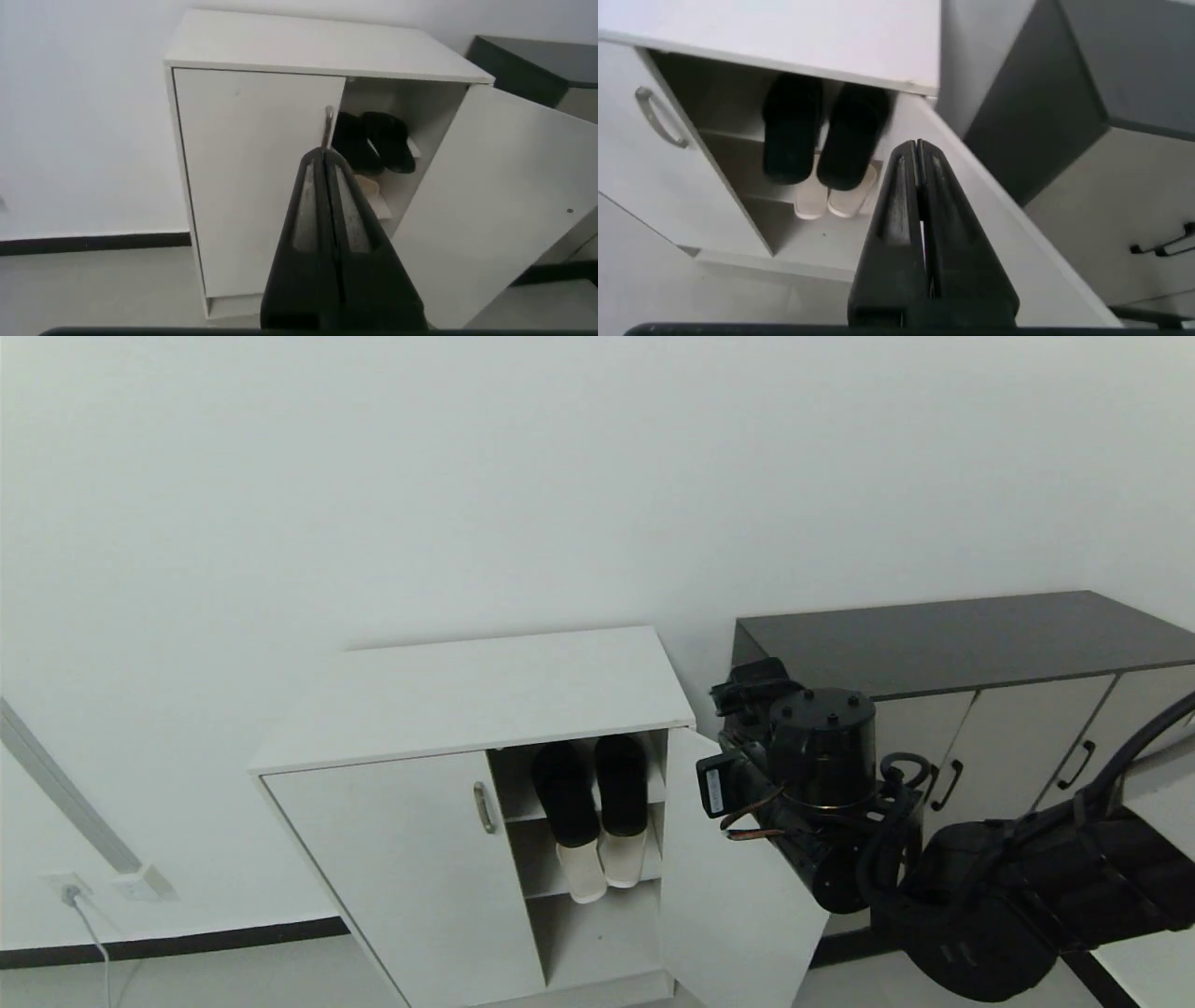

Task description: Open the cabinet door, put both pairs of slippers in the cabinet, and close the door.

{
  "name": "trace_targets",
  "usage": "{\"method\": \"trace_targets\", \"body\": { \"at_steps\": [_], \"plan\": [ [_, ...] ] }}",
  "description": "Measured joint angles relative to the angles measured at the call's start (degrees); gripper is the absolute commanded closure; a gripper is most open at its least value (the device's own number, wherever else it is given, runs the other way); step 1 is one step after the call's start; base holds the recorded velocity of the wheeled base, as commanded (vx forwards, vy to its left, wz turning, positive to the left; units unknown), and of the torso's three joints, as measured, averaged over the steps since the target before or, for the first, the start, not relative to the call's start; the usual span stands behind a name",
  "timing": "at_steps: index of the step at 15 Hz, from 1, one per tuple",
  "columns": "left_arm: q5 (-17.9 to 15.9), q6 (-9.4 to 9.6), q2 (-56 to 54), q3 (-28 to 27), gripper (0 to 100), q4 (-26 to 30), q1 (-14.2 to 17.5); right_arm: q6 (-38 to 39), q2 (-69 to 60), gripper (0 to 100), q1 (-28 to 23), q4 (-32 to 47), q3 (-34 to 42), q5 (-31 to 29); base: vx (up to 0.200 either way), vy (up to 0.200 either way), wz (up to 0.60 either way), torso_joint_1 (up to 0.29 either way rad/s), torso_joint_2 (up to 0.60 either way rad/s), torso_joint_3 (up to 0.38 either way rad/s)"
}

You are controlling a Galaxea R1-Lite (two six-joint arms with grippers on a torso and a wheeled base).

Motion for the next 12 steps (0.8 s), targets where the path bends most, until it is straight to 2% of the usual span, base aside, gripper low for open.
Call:
{"method": "trace_targets", "body": {
  "at_steps": [2, 10, 12],
  "plan": [
    [0.0, -0.01, 0.0, 0.0, 100, 0.0, -0.1, -0.2, 0.3, 100, -0.2, -0.8, 0.0, 0.0, 0.0, 0.0, 0.0, 0.0, 0.0, 0.0],
    [0.0, -0.01, 0.0, 0.0, 100, 0.0, 0.0, -1.4, 1.0, 100, -2.5, -1.1, -0.4, -0.1, -0.2, 0.0, 0.0, 0.001, 0.0, 0.002],
    [0.0, 0.0, 0.0, 0.0, 100, 0.0, 0.0, -1.4, 1.1, 100, -3.6, -0.7, -0.9, -0.1, 0.0, 0.0, 0.0, 0.0, 0.0, 0.0]
  ]
}}
